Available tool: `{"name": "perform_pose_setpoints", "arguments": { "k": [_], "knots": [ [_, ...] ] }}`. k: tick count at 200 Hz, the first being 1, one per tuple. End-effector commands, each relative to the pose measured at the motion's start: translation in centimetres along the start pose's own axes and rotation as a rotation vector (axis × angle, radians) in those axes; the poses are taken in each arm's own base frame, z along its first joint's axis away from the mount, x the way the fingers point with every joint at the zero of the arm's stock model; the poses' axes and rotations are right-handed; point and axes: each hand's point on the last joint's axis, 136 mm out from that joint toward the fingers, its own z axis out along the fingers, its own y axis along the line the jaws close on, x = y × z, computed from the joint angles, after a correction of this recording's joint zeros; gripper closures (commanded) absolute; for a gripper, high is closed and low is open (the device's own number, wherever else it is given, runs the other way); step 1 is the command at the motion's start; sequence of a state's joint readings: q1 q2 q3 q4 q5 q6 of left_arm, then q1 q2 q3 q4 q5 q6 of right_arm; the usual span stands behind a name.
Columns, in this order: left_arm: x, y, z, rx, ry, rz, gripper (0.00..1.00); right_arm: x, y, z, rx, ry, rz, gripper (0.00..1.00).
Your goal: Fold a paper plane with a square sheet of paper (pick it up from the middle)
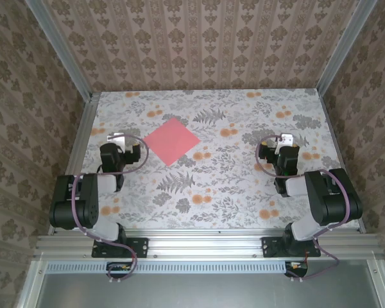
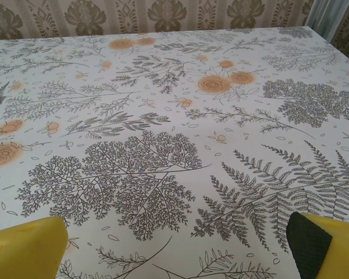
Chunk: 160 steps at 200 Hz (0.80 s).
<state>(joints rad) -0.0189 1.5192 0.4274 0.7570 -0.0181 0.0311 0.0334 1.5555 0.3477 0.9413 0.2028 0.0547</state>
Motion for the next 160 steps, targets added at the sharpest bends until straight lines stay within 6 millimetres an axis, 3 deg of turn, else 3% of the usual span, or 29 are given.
{"name": "perform_pose_setpoints", "arguments": {
  "k": [1, 160],
  "knots": [
    [-0.51, -0.13, -0.02, 0.013, -0.021, 0.018, 0.00, -1.82, 0.18, 0.17, 0.001, -0.057, 0.012, 0.00],
    [-0.50, -0.03, -0.01, 0.011, -0.023, 0.016, 0.00, -1.79, 0.18, 0.19, -0.001, -0.055, 0.014, 0.00]
  ]
}}
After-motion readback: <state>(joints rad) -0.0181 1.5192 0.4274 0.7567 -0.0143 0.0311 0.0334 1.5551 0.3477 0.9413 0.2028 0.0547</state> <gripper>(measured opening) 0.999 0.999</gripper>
